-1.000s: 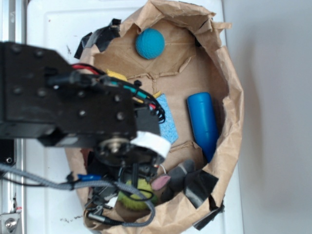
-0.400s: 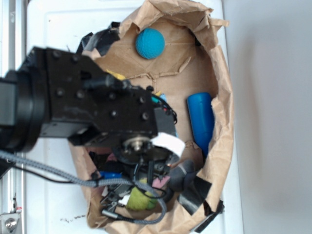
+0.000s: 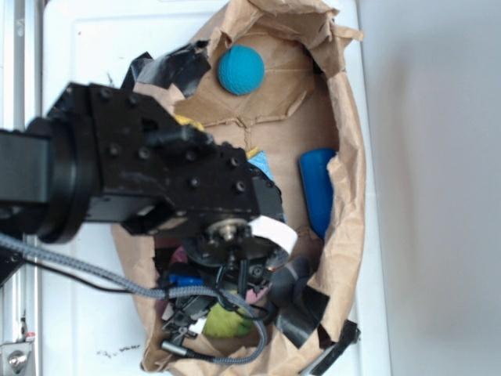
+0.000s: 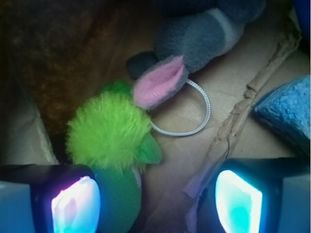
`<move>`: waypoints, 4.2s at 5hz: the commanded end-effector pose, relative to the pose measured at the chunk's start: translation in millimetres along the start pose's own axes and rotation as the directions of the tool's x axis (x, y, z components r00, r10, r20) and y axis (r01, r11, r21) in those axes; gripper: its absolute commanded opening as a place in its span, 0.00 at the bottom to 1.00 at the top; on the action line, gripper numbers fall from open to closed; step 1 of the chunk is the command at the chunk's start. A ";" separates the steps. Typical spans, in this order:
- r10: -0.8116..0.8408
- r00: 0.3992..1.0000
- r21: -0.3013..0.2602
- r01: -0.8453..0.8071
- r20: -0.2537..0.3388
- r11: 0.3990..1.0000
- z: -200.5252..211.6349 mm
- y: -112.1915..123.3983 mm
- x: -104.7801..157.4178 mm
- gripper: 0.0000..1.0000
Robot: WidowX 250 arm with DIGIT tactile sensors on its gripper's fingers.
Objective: Grab the green animal.
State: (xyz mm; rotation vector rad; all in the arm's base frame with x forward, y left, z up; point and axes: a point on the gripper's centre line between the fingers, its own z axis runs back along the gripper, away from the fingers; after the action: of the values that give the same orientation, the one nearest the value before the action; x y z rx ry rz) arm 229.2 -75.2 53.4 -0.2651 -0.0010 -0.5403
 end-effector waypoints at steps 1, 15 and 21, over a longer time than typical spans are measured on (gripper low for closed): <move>-0.071 0.997 -0.039 0.072 0.015 0.997 -23.4 -29.4 4.9 1.00; -0.114 0.993 -0.173 0.114 0.011 0.978 7.9 -16.3 -3.5 1.00; -0.125 0.992 -0.221 0.122 -0.001 0.968 -34.7 -46.3 7.1 1.00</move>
State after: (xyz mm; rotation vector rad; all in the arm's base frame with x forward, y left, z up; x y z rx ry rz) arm 226.9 -104.9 31.7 -0.4702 0.0299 -0.5959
